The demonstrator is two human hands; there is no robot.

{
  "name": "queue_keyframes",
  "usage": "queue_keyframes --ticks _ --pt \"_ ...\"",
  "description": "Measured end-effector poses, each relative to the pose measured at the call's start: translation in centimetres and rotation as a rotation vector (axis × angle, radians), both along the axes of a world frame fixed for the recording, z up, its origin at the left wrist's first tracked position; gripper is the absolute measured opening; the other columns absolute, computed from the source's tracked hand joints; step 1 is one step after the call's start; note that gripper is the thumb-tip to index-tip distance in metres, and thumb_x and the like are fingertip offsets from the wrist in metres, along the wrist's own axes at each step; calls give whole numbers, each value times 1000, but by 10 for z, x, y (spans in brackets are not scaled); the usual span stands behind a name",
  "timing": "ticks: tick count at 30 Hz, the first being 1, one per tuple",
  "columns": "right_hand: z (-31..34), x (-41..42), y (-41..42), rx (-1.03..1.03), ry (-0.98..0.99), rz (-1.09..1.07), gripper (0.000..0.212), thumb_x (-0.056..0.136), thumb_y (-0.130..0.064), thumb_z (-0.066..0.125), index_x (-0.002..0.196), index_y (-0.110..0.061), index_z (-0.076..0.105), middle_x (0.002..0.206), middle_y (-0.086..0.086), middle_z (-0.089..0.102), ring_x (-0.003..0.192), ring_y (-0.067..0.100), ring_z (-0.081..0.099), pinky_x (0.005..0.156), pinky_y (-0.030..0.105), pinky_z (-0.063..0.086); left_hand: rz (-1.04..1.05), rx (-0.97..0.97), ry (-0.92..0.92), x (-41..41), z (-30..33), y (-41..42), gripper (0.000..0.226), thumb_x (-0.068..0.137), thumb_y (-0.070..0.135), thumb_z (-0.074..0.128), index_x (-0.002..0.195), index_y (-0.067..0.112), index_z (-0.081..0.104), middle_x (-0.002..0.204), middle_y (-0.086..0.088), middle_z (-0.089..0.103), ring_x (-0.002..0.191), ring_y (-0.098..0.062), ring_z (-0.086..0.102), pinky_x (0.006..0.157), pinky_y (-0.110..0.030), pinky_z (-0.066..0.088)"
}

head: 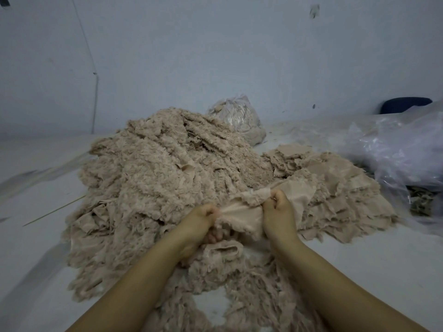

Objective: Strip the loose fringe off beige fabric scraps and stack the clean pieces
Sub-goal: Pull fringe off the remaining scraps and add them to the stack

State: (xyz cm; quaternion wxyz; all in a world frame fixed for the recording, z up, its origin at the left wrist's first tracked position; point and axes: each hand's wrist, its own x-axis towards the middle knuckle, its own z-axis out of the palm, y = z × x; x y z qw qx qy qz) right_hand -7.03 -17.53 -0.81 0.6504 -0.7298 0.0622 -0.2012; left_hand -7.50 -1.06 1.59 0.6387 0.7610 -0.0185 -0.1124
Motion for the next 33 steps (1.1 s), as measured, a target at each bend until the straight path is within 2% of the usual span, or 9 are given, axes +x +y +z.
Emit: queue_keyframes --ticks 2,6,11,15,18,21,26,29,33 --pt "-1 -3 5 -31 -45 -9 26 97 -4 33 76 -18 37 60 -2 34 44 4 27 40 18 24 58 -242 164 4 5 -1 19 98 3 43 82 5 53 60 -9 53 41 -10 49 37 -19 42" --pt "-6 -9 12 -35 -91 -36 23 98 -5 32 82 -19 43 63 -4 39 46 1 34 44 16 29 -74 -382 221 4 6 2 13 91 4 55 100 0 62 75 -10 65 55 -13 58 45 -20 50" --pt "-4 -4 9 75 14 -108 22 100 -10 32 84 -14 46 69 1 47 60 13 42 54 30 34 -124 -143 116 5 2 12 30 71 -12 70 96 3 62 68 -5 70 62 -14 68 55 -20 53" --pt "-6 -1 1 128 71 -119 22 100 -10 33 83 -11 46 68 5 41 60 17 35 53 31 27 -89 -172 92 10 3 19 22 68 -9 71 85 2 62 60 -5 67 52 -13 64 45 -20 50" --pt "-6 0 -2 134 71 -105 21 99 -6 33 82 -11 45 67 6 38 59 17 32 54 30 25 -142 -153 89 9 2 24 32 60 -4 73 89 2 63 64 -6 68 55 -14 65 51 -21 53" --pt "-6 1 -3 81 45 -80 22 99 -6 33 83 -12 47 66 5 39 55 15 31 50 28 26 -223 -66 84 9 0 26 25 73 -9 69 93 4 63 70 -7 70 61 -14 66 58 -21 54" --pt "-3 -2 4 9 -55 -49 25 100 -10 36 77 -18 43 61 0 40 47 5 34 47 24 30 -152 -67 146 10 4 17 5 90 8 59 92 9 55 65 -3 54 45 -8 48 39 -18 38" --pt "0 -3 8 23 -106 -98 27 100 -9 35 77 -21 42 59 -4 39 39 -1 35 41 15 29 -234 -77 204 9 9 16 29 79 26 67 97 8 55 61 0 58 41 -6 46 37 -17 37" --pt "1 -1 7 94 -88 -121 23 101 -12 36 82 -21 47 64 -3 47 47 1 39 42 14 31 -308 26 191 9 8 15 41 77 1 70 115 0 54 61 -1 67 43 -4 51 43 -15 42"
